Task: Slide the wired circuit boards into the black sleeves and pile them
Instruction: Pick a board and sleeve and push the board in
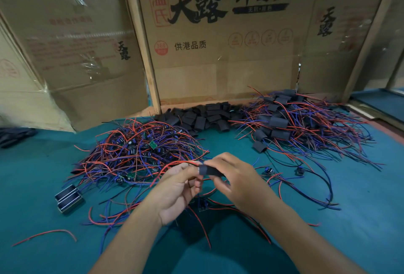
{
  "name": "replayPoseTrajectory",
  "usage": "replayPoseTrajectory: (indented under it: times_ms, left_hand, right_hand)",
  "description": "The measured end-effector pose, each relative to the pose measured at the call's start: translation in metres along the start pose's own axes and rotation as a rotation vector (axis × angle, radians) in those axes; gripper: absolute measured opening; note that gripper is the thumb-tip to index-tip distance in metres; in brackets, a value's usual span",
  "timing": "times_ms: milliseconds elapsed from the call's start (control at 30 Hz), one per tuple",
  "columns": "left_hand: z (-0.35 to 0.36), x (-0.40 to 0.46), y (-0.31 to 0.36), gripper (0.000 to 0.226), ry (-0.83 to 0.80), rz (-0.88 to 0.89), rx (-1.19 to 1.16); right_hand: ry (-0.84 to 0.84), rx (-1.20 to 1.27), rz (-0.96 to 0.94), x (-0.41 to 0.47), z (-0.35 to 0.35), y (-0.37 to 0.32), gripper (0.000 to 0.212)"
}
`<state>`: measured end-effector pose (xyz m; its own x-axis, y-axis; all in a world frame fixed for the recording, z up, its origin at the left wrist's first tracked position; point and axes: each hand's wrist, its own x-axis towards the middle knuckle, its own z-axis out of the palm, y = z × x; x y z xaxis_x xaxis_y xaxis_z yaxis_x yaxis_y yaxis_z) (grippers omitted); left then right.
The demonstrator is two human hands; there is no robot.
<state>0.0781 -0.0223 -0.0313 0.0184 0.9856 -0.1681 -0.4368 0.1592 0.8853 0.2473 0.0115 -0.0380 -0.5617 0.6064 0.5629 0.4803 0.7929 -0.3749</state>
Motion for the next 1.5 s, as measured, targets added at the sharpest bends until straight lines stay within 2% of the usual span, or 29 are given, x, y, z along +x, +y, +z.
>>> replayPoseTrajectory:
  times_ms: [200,333,433,500,567,600,633,700,800,833,900,967,1067,1167,1233,1300,1333,1400,1500]
  left_hand:
    - [0.0,-0.003,0.008,0.023,-0.024,0.091,-0.065]
    - [-0.004,-0.009,0.009,0.031,-0.183,0.125,-0.099]
    - [-0.001,-0.01,0.006,0.025,-0.278,0.105,-0.039]
    - [0.0,-0.009,0.004,0.017,-0.191,0.198,0.234]
    - [-0.006,-0.008,0.0,0.01,-0.053,0.49,0.807]
    - [-0.009,-0.007,-0.003,0.01,-0.036,0.65,1.078]
    - [-0.01,-0.007,-0.006,0.013,-0.039,0.762,1.251]
    - [-0.014,-0.006,-0.006,0.023,-0.024,0.824,1.404]
    - [-0.02,0.001,-0.005,0.012,0.159,0.873,1.562]
    - [-0.024,0.003,-0.004,0.007,0.226,0.852,1.57]
    - [-0.03,0.008,-0.004,0.006,0.323,0.779,1.589]
    - [-0.033,0.013,-0.006,0.009,0.37,0.75,1.63]
    - [-0.037,0.017,-0.009,0.01,0.388,0.739,1.646]
    - [-0.04,0.02,-0.01,0.01,0.382,0.736,1.641]
    - [-0.041,0.024,-0.012,0.015,0.367,0.702,1.67]
    - [-0.041,0.028,-0.015,0.02,0.339,0.707,1.681]
    - [-0.041,0.029,-0.017,0.02,0.322,0.706,1.689]
    - [-0.041,0.029,-0.018,0.019,0.314,0.736,1.689]
    - [-0.044,0.03,-0.017,0.016,0.334,0.767,1.671]
  right_hand:
    - [0.068,-0.136,0.094,0.002,-0.015,0.007,0.021]
    - [0.027,-0.328,0.1,0.025,-0.047,0.041,0.021]
    - [-0.021,-0.548,0.151,0.055,-0.089,0.087,0.025]
    - [-0.06,-0.729,0.224,0.079,-0.114,0.123,0.025]
    - [-0.047,-0.803,0.335,0.1,-0.135,0.153,0.023]
    - [-0.02,-0.817,0.386,0.107,-0.142,0.166,0.023]
    - [-0.002,-0.836,0.426,0.113,-0.146,0.178,0.026]
    - [-0.016,-0.892,0.523,0.122,-0.149,0.194,0.027]
    - [-0.106,-0.99,0.768,0.138,-0.131,0.196,0.034]
    - [-0.097,-1.004,0.78,0.146,-0.12,0.189,0.037]
    - [-0.069,-0.952,0.618,0.162,-0.09,0.171,0.032]
    - [-0.154,-0.767,0.474,0.173,-0.054,0.15,0.024]
    - [-0.314,-0.569,0.477,0.18,-0.004,0.14,0.029]
    - [-0.333,-0.47,0.454,0.192,0.036,0.149,0.032]
    - [-0.333,-0.478,0.445,0.201,0.058,0.154,0.047]
    - [-0.37,-0.573,0.424,0.208,0.078,0.153,0.07]
    - [-0.383,-0.631,0.397,0.211,0.088,0.153,0.074]
    - [-0.342,-0.697,0.363,0.217,0.102,0.151,0.07]
    - [-0.191,-0.726,0.378,0.219,0.098,0.142,0.064]
